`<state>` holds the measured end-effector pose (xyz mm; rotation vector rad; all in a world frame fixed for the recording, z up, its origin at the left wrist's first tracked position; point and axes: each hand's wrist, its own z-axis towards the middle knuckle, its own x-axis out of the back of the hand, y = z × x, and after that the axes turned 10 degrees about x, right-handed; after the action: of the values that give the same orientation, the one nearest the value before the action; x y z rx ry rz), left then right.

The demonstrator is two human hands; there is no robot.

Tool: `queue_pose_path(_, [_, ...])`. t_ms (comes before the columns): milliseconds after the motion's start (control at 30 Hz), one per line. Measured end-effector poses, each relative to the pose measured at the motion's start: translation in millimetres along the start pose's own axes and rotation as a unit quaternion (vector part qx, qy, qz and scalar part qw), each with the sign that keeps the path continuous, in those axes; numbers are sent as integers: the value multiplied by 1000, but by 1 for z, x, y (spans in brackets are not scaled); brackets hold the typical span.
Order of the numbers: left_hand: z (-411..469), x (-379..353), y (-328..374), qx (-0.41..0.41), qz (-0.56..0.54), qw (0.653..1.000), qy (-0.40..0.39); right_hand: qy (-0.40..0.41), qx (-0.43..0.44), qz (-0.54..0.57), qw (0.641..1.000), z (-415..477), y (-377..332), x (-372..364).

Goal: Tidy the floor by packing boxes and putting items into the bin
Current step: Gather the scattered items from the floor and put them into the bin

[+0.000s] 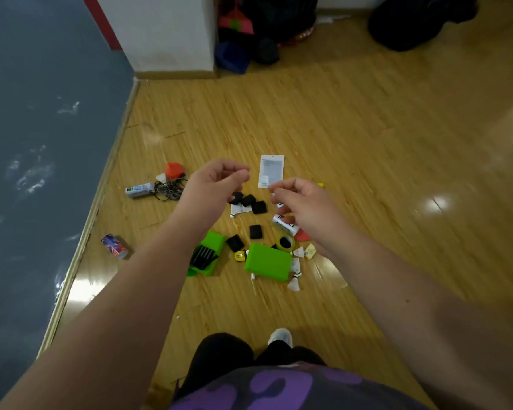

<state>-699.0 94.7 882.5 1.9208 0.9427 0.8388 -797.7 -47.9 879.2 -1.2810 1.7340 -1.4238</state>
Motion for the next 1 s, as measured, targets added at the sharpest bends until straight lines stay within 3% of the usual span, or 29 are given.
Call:
queue_pose_path(233, [67, -18, -2, 30, 30, 999, -15, 21, -49, 14, 998, 62, 24, 10])
queue_pose_path(467, [163, -42, -1, 69, 79, 990, -98, 70, -85, 19, 994, 136, 41, 10])
queue_pose_path(633, [240, -74, -31, 79, 119, 978, -152, 106, -122, 37, 986, 196, 91, 9])
queue_pose_path(800, [320, -108, -106, 116, 180, 963, -162, 117, -140, -39, 982, 257, 179, 8])
queue_pose_path(1000, [414, -147, -280, 165, 245, 945, -141, 90, -222, -48, 970, 310, 371, 3])
